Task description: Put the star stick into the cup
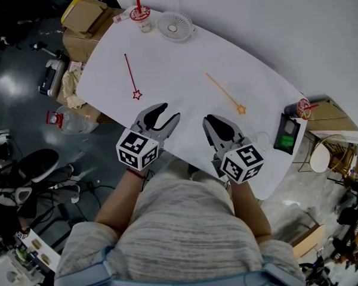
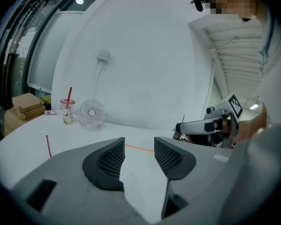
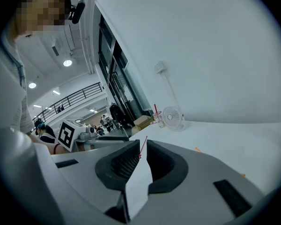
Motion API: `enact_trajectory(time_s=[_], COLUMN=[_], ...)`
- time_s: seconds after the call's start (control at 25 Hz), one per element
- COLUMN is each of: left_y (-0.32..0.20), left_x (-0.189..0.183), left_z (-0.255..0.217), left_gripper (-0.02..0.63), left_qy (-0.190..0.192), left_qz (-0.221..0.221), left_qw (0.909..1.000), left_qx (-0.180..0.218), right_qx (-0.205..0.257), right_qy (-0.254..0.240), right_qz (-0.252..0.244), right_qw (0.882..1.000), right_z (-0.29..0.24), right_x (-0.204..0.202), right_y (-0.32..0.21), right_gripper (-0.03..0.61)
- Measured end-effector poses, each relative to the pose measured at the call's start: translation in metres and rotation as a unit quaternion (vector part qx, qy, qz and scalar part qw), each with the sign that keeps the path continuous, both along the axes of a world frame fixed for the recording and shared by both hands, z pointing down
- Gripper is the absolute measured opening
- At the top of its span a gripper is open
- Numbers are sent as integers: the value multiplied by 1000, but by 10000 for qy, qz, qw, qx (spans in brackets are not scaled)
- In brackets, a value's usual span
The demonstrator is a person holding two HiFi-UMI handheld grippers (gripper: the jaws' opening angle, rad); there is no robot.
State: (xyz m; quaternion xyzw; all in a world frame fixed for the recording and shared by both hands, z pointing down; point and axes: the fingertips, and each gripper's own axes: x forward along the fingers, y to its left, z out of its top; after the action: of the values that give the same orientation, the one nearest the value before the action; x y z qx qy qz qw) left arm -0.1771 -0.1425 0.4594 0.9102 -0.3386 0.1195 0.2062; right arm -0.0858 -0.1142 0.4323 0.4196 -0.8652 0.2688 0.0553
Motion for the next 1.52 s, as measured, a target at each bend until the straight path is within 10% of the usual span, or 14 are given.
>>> enact_trajectory(time_s=[0.8, 1.52], left_y=[-77, -104], left_x=[-123, -158], left_z=[114, 185], left_gripper=[239, 242], left_qy=[-1286, -1879], left_qz=[-1452, -1764], left_qw=[9762, 9500], left_qx=[-966, -1760], right_qx=[-245, -379], right_qy=[137, 217], right_qz=[-103, -197], right_qw=[9996, 9989], right_z=[24, 35], right_x=[-32, -37], right_y=[-24, -42], right_gripper=[11, 11])
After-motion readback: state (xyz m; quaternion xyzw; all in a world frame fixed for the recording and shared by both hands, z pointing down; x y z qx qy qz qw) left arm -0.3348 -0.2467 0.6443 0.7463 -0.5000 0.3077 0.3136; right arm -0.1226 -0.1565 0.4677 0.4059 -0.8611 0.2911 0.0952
